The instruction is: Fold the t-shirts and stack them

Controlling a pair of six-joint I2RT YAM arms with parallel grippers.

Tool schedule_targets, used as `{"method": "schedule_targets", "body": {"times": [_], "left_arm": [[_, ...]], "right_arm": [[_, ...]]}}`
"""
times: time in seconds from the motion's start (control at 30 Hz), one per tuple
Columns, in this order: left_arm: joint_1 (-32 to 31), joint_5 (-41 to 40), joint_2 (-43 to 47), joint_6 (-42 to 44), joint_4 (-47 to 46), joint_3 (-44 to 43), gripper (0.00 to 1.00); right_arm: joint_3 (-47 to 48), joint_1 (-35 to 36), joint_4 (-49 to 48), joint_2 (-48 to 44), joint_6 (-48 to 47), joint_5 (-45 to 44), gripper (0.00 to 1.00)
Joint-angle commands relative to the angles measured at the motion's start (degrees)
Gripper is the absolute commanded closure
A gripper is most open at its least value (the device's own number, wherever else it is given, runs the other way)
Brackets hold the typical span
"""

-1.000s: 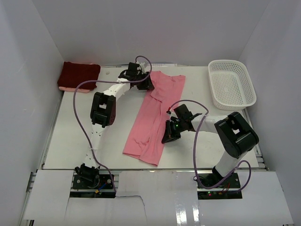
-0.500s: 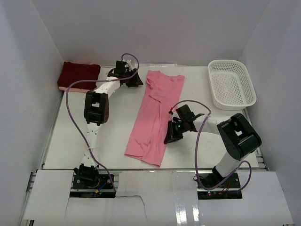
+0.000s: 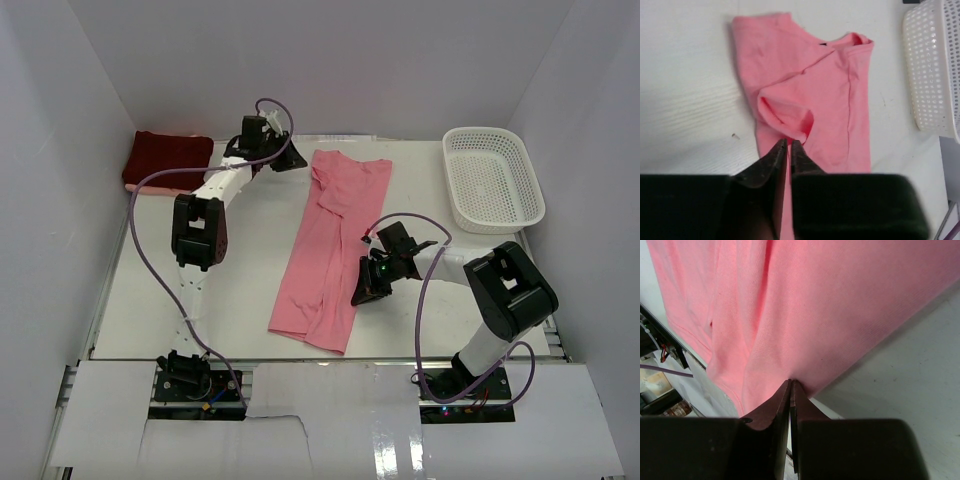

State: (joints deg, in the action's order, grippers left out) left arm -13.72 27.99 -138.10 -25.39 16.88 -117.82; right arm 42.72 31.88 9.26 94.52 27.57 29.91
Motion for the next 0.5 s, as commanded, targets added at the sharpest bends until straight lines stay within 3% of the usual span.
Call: {"method": "schedule_targets", "body": {"times": [0.0, 0.1, 0.47], "left_arm": [[-0.8, 5.4, 4.3, -1.7, -2.2, -3.4, 0.85], [-2.2, 6.0, 2.1, -1.2, -1.4, -5.7, 0.99], [-9.4, 7.6, -5.8, 3.2, 0.8, -13.7, 1.00]], "right_arm": [[-0.8, -0.1, 3.9, 1.0, -2.6, -4.1, 0.92], [-0.8, -0.2, 3.9, 0.9, -2.7, -4.0, 0.92], [-0.6, -0.1, 3.6, 1.1, -2.0, -3.4, 0.92]]}}
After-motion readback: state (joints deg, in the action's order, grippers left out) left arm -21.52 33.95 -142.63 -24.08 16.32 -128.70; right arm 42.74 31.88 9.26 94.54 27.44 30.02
